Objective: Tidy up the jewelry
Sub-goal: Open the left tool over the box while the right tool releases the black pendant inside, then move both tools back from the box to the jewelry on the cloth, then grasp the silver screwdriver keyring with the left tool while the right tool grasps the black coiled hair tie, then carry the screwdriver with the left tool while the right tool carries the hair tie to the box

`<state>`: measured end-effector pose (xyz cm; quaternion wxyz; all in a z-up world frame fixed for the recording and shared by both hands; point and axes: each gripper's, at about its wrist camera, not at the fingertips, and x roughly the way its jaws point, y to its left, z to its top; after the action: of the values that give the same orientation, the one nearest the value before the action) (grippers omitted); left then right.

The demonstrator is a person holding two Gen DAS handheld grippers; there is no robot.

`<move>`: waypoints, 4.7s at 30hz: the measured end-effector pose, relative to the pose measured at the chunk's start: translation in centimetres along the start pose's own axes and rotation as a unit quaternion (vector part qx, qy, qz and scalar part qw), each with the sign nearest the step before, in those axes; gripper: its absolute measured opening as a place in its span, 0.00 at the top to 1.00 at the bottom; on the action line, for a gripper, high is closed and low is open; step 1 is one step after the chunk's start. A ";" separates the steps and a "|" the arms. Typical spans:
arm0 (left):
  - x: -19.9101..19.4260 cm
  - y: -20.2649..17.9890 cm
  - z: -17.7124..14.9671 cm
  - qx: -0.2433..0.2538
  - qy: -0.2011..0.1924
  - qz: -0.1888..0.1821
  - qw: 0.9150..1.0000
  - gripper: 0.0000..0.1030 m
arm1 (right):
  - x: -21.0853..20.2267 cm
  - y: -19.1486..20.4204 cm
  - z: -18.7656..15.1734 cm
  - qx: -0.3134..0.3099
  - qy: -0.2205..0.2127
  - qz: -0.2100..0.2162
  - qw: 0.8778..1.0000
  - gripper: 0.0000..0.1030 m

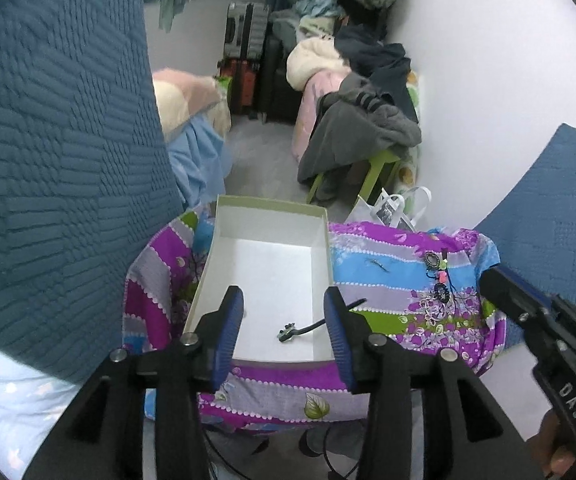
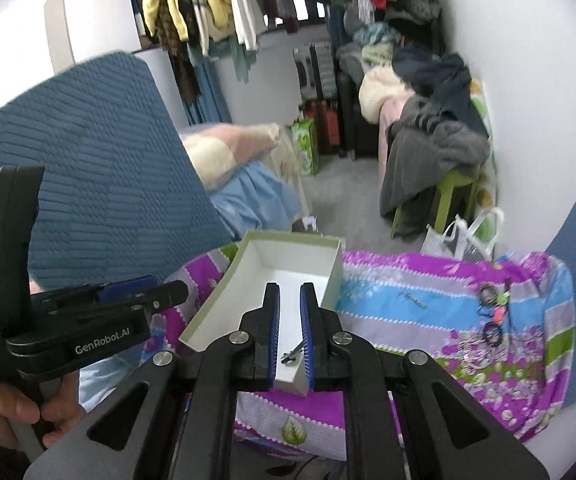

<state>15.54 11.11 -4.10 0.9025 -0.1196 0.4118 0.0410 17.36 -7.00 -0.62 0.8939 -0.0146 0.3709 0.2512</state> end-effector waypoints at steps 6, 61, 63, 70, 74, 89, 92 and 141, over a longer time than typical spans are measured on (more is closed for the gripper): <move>-3.4 -3.0 -1.0 0.011 -0.026 -0.006 1.000 0.44 | -5.0 -0.9 -0.4 -0.011 -0.038 -0.020 0.999 0.91; 21.4 -18.9 -4.9 0.053 0.078 -0.081 0.992 0.14 | -3.8 -25.6 -13.3 0.118 0.020 -0.123 0.985 0.79; 23.8 -18.9 -4.4 0.045 0.084 -0.074 0.993 0.16 | -2.0 -26.6 -13.3 0.118 0.028 -0.120 0.985 0.79; 31.2 -18.8 -2.9 0.014 0.107 -0.058 0.992 0.33 | 4.7 -29.9 -13.8 0.123 0.057 -0.098 0.986 0.79; 34.1 -19.5 -2.4 0.004 0.111 -0.058 0.992 0.41 | 8.3 -31.4 -14.0 0.122 0.066 -0.087 0.987 0.79; 38.9 -20.5 -1.6 0.002 0.107 -0.033 0.994 0.58 | 16.1 -36.3 -14.1 0.150 0.087 -0.107 0.979 0.72; 39.0 -20.6 -1.7 0.005 0.104 -0.028 0.994 0.60 | 16.7 -36.2 -14.1 0.138 0.090 -0.120 0.979 0.89; 20.4 -15.2 -6.5 0.051 0.102 -0.064 0.991 0.98 | 2.5 -23.8 -13.9 0.148 0.065 -0.141 0.977 0.93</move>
<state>26.84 -5.70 -20.83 0.8616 -0.1031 0.4944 -0.0505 20.66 -29.63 -16.21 0.8867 0.0498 0.4553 0.0636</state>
